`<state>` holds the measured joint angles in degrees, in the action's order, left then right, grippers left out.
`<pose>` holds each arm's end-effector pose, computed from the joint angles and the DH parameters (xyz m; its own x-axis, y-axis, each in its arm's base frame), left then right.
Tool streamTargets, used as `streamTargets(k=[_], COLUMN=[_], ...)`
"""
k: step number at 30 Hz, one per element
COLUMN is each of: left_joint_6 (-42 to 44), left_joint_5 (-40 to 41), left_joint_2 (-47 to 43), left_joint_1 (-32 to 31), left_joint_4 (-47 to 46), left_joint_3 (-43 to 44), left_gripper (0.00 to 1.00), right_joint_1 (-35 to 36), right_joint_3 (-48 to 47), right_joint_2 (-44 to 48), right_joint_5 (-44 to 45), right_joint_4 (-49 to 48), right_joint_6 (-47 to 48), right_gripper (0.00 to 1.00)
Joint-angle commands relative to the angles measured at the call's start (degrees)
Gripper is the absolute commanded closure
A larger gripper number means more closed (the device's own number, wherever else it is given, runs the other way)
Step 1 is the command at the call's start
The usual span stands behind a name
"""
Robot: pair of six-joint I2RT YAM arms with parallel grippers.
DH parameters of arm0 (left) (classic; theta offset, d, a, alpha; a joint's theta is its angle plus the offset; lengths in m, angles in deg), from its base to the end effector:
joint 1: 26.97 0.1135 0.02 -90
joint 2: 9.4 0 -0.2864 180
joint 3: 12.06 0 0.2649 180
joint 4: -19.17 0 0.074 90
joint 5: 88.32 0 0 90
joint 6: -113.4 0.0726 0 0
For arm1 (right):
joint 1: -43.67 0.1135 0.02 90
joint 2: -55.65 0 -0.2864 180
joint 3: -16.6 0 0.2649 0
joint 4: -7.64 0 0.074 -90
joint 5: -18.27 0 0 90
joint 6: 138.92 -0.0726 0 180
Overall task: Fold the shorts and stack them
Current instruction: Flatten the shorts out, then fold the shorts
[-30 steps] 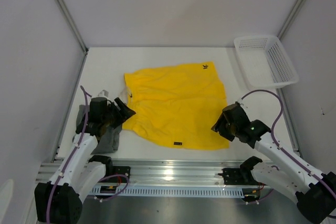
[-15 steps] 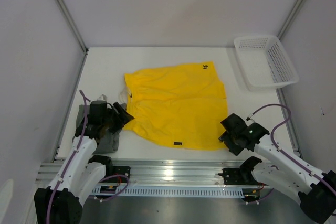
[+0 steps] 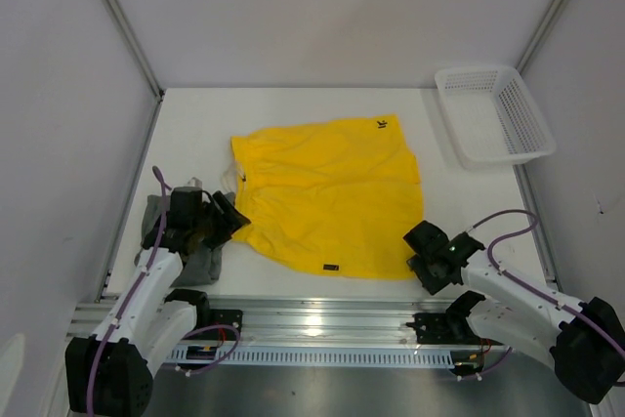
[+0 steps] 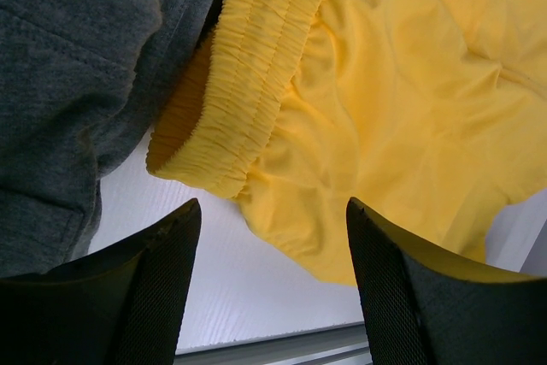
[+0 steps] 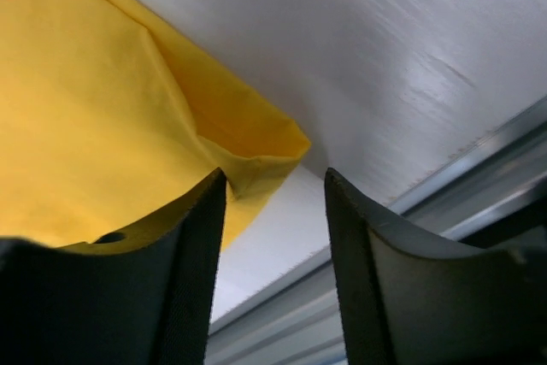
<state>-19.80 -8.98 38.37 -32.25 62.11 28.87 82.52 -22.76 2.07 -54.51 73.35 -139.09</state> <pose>0.1824 -0.0303 0.1830 -0.6976 -0.6111 -0.3740 -0.3679 0.7534 -0.5450 0.1161 0.0659 0.1378 -0.5566 0.7782 -0.2910 0.7684 0.6153 0.1757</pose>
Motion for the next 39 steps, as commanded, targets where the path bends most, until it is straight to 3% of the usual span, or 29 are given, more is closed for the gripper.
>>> streamTargets(k=[1, 5, 6, 9, 18, 23, 39], left_joint_6=[-0.3, -0.4, -0.6, -1.1, -2.9, -5.7, -16.7], left_joint_5=[-0.3, -0.2, -0.2, -0.2, 0.5, 0.8, 6.4], left_joint_2=[0.0, 0.0, 0.0, 0.0, 2.3, 3.0, 5.7], left_joint_1=[0.1, 0.1, 0.1, 0.1, 0.1, -1.0, -3.2], left_joint_4=[-1.8, -1.8, -1.9, -1.7, -0.5, -0.7, -3.7], left_joint_3=[-0.1, -0.3, -0.4, -0.5, 1.0, -0.8, -5.1], left_gripper=[0.29, 0.29, 0.29, 0.29, 0.34, 0.36, 0.39], right_joint_1=[0.3, 0.1, 0.1, 0.2, -2.6, -6.9, -7.5], right_joint_3=[0.5, -0.2, -0.3, -0.5, -4.4, -4.4, -3.7], right_joint_2=[-0.1, -1.1, -1.2, -1.3, -1.0, -3.1, -3.8], right_joint_5=[3.4, 5.5, 5.6, 5.7, 11.9, 10.6, 9.8], right_joint_4=[-3.8, -3.1, -3.0, -2.8, -4.1, -7.7, -10.9], right_joint_6=[-5.4, -6.2, -6.3, -6.7, -3.9, 0.3, 1.1], right_gripper=[0.5, 0.69, 0.79, 0.99, 1.0, 1.0, 1.0])
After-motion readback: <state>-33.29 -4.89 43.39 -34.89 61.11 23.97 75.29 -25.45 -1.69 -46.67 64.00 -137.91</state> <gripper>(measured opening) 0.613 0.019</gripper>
